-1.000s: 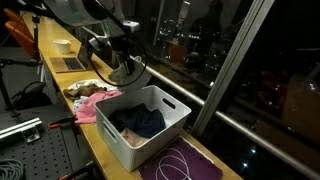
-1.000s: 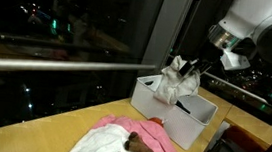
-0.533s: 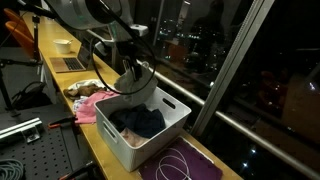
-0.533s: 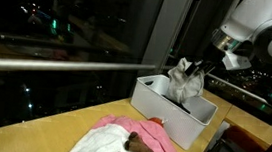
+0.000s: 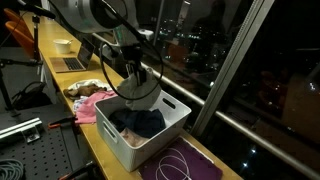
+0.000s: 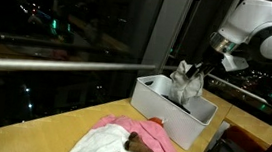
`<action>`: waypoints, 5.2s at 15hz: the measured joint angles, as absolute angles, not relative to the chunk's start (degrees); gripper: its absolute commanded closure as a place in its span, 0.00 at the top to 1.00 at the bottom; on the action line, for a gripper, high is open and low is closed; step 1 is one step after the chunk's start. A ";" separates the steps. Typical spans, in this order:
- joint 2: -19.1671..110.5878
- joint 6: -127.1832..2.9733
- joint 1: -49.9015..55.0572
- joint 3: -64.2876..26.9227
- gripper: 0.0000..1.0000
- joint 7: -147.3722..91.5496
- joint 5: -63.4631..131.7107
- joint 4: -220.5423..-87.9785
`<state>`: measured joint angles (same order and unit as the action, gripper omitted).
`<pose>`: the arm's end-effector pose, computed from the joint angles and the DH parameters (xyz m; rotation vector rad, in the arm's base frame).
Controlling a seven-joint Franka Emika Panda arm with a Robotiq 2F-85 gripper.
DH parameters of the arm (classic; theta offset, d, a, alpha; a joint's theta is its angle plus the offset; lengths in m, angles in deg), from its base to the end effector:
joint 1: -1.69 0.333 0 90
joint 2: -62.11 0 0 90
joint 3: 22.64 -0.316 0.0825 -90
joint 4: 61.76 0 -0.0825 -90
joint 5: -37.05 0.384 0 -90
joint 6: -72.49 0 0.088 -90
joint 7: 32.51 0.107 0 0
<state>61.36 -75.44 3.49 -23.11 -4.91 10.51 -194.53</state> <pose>0.5317 0.0290 0.3602 2.8852 -0.1128 0.4570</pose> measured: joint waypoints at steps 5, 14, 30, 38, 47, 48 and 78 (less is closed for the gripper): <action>59.17 -75.52 3.93 -23.33 0.62 -6.58 11.74 -194.01; 58.57 -75.49 7.88 -25.84 1.00 -6.45 11.90 -192.88; 42.84 -80.37 27.64 -32.59 1.00 14.67 11.00 -188.92; 32.79 -80.43 35.11 -28.67 1.00 17.75 10.92 -184.78; 28.05 -80.49 37.00 -26.36 0.63 17.69 11.52 -182.10; 27.81 -80.54 37.03 -26.13 0.54 17.69 11.55 -182.11; 65.68 -76.33 22.82 -25.11 0.01 17.83 4.86 -200.57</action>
<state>65.68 -76.33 22.82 -25.11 17.83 4.86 -200.57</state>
